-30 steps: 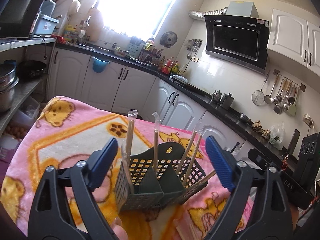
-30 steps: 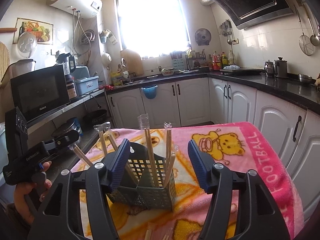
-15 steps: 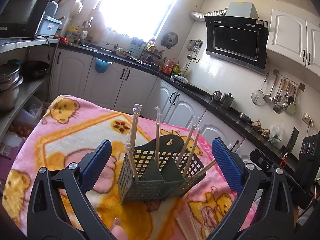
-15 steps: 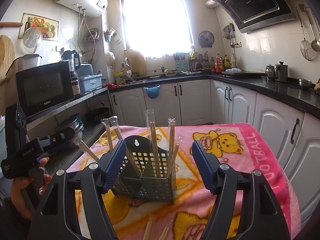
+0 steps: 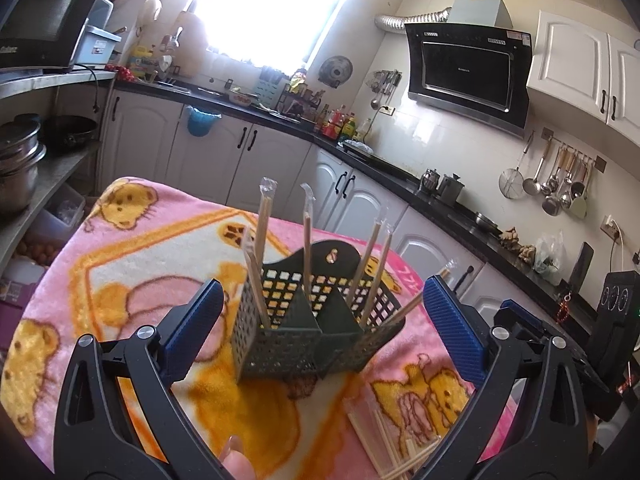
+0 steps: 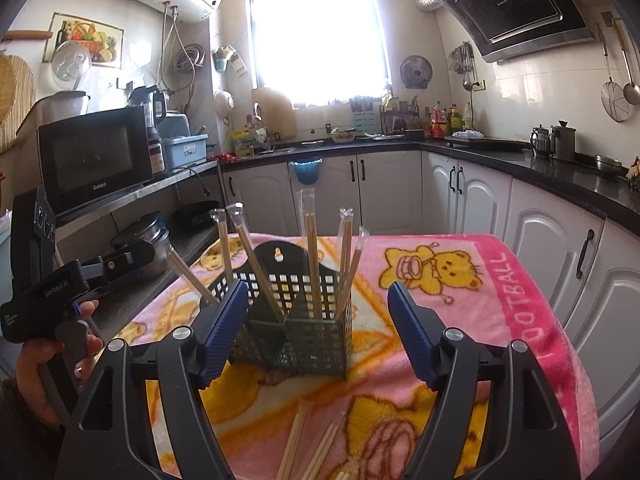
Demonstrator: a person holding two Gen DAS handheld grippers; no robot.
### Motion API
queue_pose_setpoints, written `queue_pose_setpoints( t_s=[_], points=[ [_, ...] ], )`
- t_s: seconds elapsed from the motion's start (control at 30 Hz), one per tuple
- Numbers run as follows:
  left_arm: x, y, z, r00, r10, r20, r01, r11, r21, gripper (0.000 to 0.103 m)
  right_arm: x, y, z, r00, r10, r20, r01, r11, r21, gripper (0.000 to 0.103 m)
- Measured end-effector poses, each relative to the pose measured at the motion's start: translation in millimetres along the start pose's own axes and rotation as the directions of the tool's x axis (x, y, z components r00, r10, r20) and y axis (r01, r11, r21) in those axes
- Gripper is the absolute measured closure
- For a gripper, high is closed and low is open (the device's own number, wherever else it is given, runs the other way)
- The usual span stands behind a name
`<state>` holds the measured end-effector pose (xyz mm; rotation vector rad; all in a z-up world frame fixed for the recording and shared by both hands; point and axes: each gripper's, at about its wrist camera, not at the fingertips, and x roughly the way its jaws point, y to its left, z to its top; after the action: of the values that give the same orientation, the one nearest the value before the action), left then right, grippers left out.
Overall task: Organize utensils
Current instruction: 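Move both grippers down toward the remaining chopsticks on the blanket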
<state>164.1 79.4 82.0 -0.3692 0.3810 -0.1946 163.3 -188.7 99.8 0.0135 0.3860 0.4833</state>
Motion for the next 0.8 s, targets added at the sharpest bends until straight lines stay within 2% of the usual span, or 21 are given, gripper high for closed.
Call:
queue_pose_setpoints(
  t_s=[0.8],
  points=[
    [14.3, -18.1, -36.3, 0.994, -0.013, -0.106, 0.016, 0.999, 0.029, 0.011, -12.0, -5.7, -41.8, 0.995, -0.022, -0.096, 0.021, 1.000, -0.010, 0.033]
  ],
)
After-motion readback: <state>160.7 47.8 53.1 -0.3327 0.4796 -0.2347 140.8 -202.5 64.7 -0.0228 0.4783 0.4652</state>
